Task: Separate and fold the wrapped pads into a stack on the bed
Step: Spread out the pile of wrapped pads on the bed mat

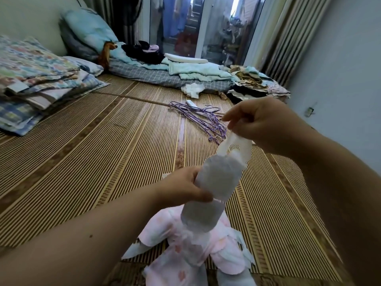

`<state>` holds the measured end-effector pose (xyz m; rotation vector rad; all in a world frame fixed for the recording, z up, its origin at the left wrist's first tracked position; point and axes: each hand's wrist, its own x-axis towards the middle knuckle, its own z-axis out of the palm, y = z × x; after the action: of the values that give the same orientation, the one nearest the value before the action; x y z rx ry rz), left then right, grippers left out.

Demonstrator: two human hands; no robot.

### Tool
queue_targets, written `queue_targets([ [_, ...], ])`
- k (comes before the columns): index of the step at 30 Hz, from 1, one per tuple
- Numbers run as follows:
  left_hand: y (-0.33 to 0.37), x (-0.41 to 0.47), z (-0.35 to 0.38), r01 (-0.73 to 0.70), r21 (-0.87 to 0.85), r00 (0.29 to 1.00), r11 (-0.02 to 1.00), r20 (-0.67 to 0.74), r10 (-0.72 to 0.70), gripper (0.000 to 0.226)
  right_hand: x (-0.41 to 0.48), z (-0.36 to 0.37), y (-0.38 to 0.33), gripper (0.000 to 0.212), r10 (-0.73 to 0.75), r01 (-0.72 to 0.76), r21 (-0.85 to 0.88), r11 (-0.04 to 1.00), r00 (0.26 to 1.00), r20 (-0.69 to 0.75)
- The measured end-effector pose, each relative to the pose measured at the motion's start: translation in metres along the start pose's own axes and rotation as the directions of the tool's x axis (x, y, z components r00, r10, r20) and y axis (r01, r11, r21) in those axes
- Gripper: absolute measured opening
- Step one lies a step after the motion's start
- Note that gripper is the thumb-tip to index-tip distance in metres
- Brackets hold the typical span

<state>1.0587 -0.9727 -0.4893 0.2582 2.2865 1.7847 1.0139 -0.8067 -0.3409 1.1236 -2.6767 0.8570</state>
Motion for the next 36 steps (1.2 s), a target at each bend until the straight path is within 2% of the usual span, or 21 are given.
queue_targets([
  [3, -0.023, -0.007, -0.002, 0.096, 0.092, 0.995, 0.991, 0.005, -0.097, 0.011, -0.003, -0.004, 0.011, 0.020, 0.060, -0.055, 0.055, 0.997, 0.995, -0.082],
  [4, -0.031, -0.009, -0.004, 0.124, 0.109, 0.992, 0.986, -0.016, -0.123, 0.010, -0.004, -0.004, 0.016, 0.019, 0.094, -0.088, 0.066, 0.994, 0.991, -0.098],
  [12, -0.066, -0.020, -0.040, 0.305, -0.026, 0.919, 0.952, -0.252, -0.302, 0.015, -0.016, 0.004, 0.050, 0.015, 0.274, -0.273, 0.025, 0.962, 0.953, -0.126],
  [16, -0.072, -0.034, -0.059, 0.344, 0.133, 0.916, 0.929, -0.265, -0.301, 0.021, -0.020, 0.009, 0.061, 0.017, 0.280, -0.290, -0.033, 0.956, 0.944, -0.174],
  [18, -0.072, -0.042, -0.069, 0.347, 0.141, 0.922, 0.927, -0.235, -0.309, 0.032, -0.022, 0.013, 0.066, 0.015, 0.290, -0.303, -0.038, 0.952, 0.936, -0.201],
  [20, -0.072, -0.050, -0.079, 0.371, 0.081, 0.918, 0.925, -0.183, -0.352, 0.039, -0.025, 0.015, 0.073, 0.011, 0.306, -0.324, -0.052, 0.945, 0.928, -0.213],
  [22, -0.072, -0.059, -0.090, 0.416, -0.002, 0.903, 0.909, -0.114, -0.413, 0.036, -0.028, 0.018, 0.081, 0.008, 0.330, -0.350, -0.063, 0.935, 0.920, -0.211],
  [25, -0.078, -0.072, -0.104, 0.482, -0.141, 0.868, 0.865, -0.059, -0.493, 0.037, -0.034, 0.024, 0.093, 0.006, 0.391, -0.399, 0.001, 0.917, 0.900, -0.194],
  [28, -0.087, -0.082, -0.111, 0.479, -0.252, 0.854, 0.841, -0.089, -0.513, 0.037, -0.042, 0.031, 0.103, 0.005, 0.477, -0.465, 0.112, 0.878, 0.870, -0.130],
  [31, -0.089, -0.084, -0.112, 0.449, -0.345, 0.857, 0.824, -0.097, -0.507, 0.032, -0.047, 0.040, 0.114, 0.002, 0.563, -0.553, 0.134, 0.822, 0.825, -0.052],
  [33, -0.088, -0.081, -0.109, 0.458, -0.417, 0.828, 0.786, -0.123, -0.547, 0.031, -0.050, 0.050, 0.121, 0.006, 0.634, -0.628, 0.158, 0.762, 0.773, 0.014],
  [36, -0.083, -0.073, -0.099, 0.480, -0.428, 0.777, 0.766, -0.199, -0.598, 0.013, -0.051, 0.072, 0.131, 0.011, 0.715, -0.712, 0.206, 0.672, 0.695, 0.071],
])
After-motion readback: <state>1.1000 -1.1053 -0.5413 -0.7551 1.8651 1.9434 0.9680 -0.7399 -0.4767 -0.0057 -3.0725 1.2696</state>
